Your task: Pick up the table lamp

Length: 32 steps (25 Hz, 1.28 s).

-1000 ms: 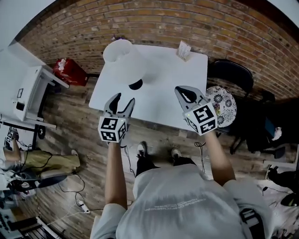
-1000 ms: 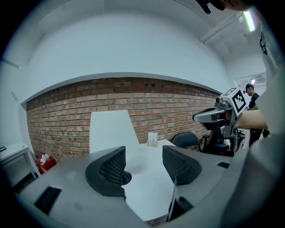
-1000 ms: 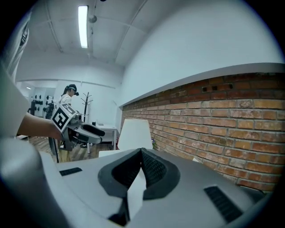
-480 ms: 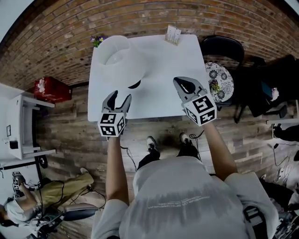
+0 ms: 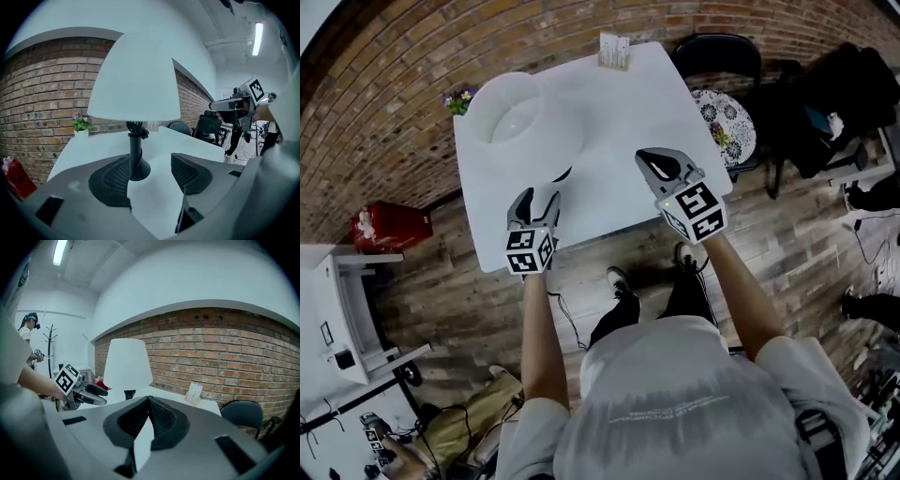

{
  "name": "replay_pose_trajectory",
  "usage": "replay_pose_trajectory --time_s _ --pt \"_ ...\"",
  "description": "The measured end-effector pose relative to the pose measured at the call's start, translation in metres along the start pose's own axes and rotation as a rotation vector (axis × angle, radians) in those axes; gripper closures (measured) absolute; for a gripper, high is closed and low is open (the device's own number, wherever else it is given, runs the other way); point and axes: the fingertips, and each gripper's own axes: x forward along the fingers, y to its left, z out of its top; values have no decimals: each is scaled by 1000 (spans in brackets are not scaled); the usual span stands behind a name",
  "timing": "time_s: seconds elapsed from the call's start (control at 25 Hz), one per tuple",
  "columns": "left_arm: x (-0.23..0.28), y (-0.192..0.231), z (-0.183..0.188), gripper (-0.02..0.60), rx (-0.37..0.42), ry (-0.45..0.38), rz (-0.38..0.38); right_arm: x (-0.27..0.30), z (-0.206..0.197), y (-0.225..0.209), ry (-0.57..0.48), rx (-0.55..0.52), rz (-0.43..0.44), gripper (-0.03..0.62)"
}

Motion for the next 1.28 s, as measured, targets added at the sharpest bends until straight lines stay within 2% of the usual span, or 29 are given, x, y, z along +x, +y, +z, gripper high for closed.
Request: replay_pose_trajectory --time_s 0.2,0.56,0.96,1.28 --pt "34 10 -17 336 10 10 -39 2 -12 0 29 21 -50 592" --pt "86 20 -19 336 34 -49 -66 -1 -32 -1 83 28 -103 592" --pt "96 28 -14 334 57 -116 -2 -10 -44 -1 120 46 -139 592" --pt "117 33 -5 334 71 -134 -5 -11 -47 -4 130 54 -145 592"
